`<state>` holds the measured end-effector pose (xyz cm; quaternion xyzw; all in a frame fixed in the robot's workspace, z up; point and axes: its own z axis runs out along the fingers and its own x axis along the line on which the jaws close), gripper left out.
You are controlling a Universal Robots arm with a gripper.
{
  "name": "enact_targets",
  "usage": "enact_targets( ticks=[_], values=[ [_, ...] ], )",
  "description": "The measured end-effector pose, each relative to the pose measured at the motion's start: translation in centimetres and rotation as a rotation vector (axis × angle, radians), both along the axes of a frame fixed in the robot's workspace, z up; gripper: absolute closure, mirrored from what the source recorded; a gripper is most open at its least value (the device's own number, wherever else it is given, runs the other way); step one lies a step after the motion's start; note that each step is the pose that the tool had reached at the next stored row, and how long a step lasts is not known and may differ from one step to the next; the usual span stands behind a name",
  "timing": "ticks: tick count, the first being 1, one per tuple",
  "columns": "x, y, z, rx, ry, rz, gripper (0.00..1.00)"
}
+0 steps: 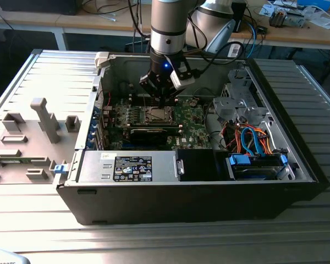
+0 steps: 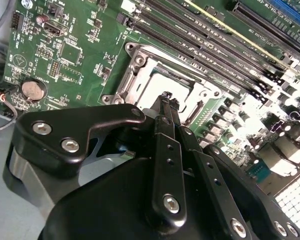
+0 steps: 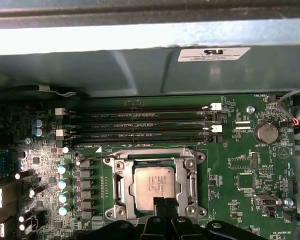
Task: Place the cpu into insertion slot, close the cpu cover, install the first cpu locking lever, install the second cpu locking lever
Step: 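Install the first cpu locking lever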
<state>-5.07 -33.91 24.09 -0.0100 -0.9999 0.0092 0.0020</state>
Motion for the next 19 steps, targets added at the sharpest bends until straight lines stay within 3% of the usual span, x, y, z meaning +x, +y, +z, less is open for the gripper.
enact_targets(
  ticks=[14, 19],
  values=[
    [0.0, 0.0, 0.0, 0.0001, 0.0, 0.073, 0.89],
    [-0.01, 0.0, 0.05, 0.0033, -0.0001, 0.107, 0.89]
  ],
)
